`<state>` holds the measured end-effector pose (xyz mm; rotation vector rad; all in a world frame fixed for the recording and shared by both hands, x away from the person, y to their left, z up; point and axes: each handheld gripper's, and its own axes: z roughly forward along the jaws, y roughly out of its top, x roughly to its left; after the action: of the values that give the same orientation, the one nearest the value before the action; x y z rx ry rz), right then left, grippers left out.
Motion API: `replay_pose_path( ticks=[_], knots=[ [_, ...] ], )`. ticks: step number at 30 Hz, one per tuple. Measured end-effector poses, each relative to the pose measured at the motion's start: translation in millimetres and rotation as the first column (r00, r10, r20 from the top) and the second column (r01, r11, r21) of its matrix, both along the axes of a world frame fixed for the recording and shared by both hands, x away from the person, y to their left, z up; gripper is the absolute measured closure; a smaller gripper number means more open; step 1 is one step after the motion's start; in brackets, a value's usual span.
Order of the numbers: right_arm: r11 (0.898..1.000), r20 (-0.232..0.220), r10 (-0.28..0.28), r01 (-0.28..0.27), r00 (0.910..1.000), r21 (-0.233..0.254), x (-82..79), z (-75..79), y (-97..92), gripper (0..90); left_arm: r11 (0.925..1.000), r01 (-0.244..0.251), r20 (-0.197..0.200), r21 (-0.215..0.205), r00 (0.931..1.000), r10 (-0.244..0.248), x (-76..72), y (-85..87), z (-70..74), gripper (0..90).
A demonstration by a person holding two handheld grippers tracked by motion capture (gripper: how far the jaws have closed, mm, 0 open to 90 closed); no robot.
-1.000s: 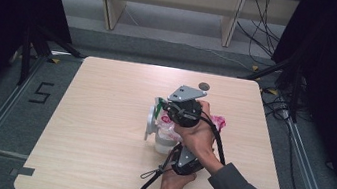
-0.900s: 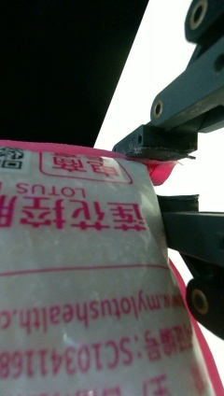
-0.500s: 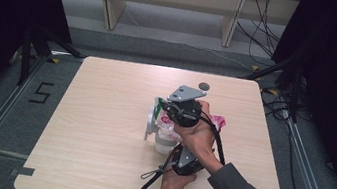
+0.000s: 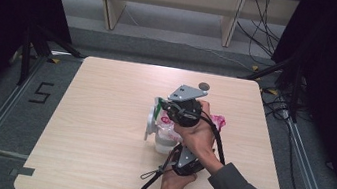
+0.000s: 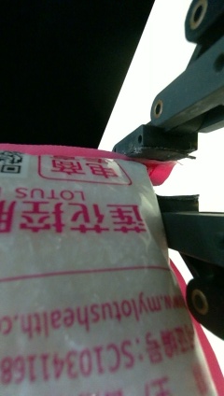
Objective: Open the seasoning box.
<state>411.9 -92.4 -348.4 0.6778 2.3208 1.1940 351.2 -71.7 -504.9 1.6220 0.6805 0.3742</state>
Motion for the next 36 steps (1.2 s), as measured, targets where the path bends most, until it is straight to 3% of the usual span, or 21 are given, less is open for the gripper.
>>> replay_pose_path(
  ticks=[7,15,17,23,30,31,32,33,34,36],
  knots=[
    [0.999,0.011,0.016,-0.016,0.9998,-0.033,-0.2,-2.9,2.9,89.7,0.9996,-0.024,0.011,0.015,0.9997,0.024,1.0,-0.3,-0.2,73.8],
    [1.000,0.026,0.011,-0.010,0.9996,-0.022,0.9,-1.0,1.4,89.8,0.9998,-0.019,0.010,0.011,0.9998,0.019,1.3,-0.6,-0.2,73.9],
    [1.000,0.002,-0.004,0.004,1.0000,-0.003,0.0,-1.0,1.6,89.7,0.9996,-0.020,0.014,0.020,0.9997,0.020,1.3,0.0,0.2,73.8],
    [1.000,0.016,0.008,-0.008,0.9998,-0.027,0.1,-1.8,3.9,89.7,0.9998,-0.019,0.013,0.008,0.9997,0.019,0.8,-0.2,0.1,73.8],
    [1.000,0.011,-0.001,0.001,0.9999,-0.016,0.1,-2.1,4.0,89.7,0.9998,-0.017,0.012,0.013,0.9998,0.017,0.8,0.2,0.6,73.7],
    [1.000,0.010,-0.002,0.002,0.9999,-0.014,0.1,-2.2,4.1,89.7,0.9998,-0.016,0.011,0.010,0.9998,0.016,0.6,0.3,0.9,73.7],
    [1.000,0.011,-0.001,0.001,0.9999,-0.018,-0.2,-2.2,4.4,89.7,0.9993,-0.025,0.008,-0.028,0.9997,0.025,-0.3,-2.8,0.4,73.7],
    [1.000,0.017,0.007,-0.006,0.9998,-0.025,0.3,-2.0,4.5,89.7,0.9999,-0.015,0.012,0.005,0.9998,0.015,0.0,0.0,0.9,73.7],
    [1.000,0.008,-0.002,0.002,1.0000,-0.015,-0.5,-1.9,4.6,89.7,0.9993,-0.025,0.006,-0.029,0.9997,0.025,-0.2,-2.9,0.5,73.8],
    [1.000,0.017,0.012,-0.012,0.9998,-0.014,1.5,-1.5,3.4,89.7,0.9998,-0.016,0.008,-0.011,0.9998,0.016,-0.1,-1.4,0.9,73.7]
  ],
)
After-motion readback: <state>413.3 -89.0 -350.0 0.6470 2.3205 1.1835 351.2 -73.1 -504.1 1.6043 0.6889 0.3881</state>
